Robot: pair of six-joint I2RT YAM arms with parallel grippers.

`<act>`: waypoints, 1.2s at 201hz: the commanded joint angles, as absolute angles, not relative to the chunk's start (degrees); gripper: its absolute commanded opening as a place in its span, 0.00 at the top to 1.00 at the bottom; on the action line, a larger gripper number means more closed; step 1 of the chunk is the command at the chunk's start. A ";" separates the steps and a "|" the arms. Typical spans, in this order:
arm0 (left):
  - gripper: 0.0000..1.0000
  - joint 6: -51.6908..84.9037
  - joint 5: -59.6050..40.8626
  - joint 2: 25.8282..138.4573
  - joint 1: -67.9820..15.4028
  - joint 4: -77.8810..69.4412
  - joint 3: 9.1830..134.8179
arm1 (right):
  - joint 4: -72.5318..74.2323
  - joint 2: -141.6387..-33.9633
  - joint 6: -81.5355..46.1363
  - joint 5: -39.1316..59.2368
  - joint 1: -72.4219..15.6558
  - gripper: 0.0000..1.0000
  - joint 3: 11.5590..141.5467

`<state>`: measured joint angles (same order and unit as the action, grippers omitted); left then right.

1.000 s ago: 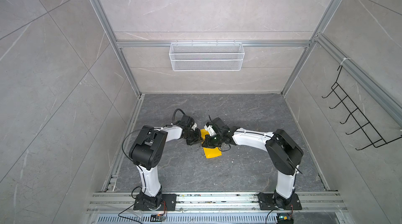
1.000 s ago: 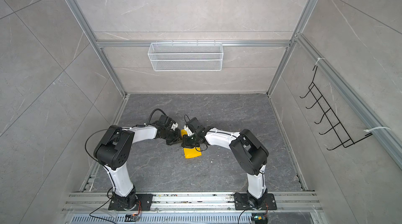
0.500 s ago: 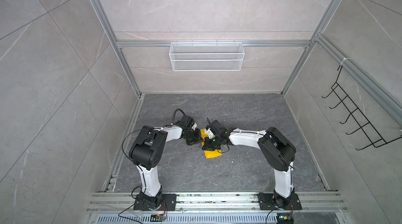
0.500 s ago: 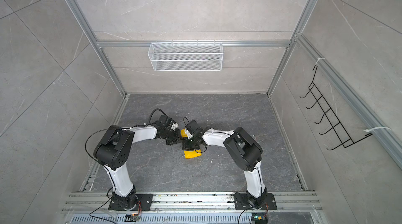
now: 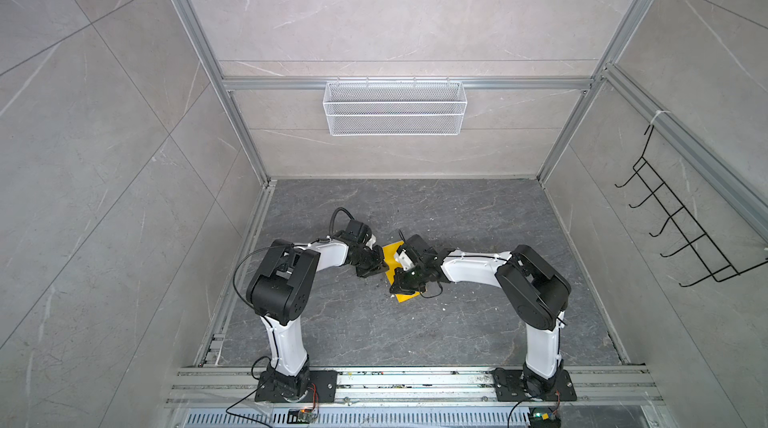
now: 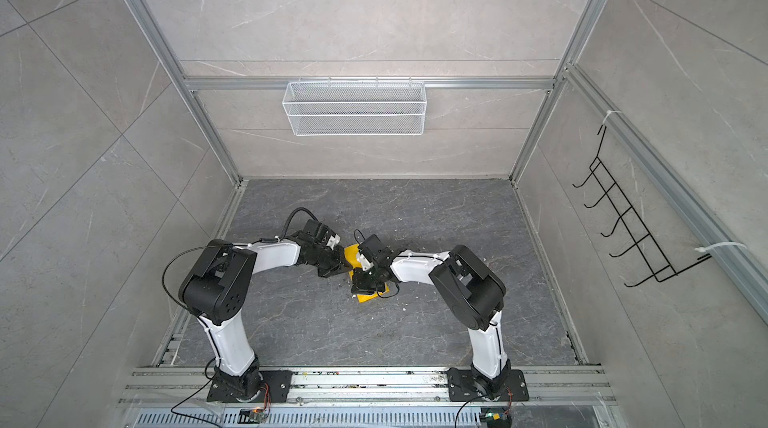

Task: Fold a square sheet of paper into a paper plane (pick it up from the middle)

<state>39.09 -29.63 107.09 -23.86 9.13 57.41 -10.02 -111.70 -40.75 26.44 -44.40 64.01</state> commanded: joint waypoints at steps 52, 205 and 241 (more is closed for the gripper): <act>0.90 40.28 -27.83 105.68 -23.65 9.84 54.80 | -9.23 -105.83 -43.39 24.61 -44.69 0.98 61.78; 0.90 40.01 -28.02 106.08 -23.67 9.65 54.80 | -9.73 -113.38 -53.00 18.02 -44.12 0.98 66.77; 0.90 39.99 -27.81 106.17 -23.69 9.57 54.76 | -11.21 -112.93 -52.77 17.46 -44.08 0.98 64.63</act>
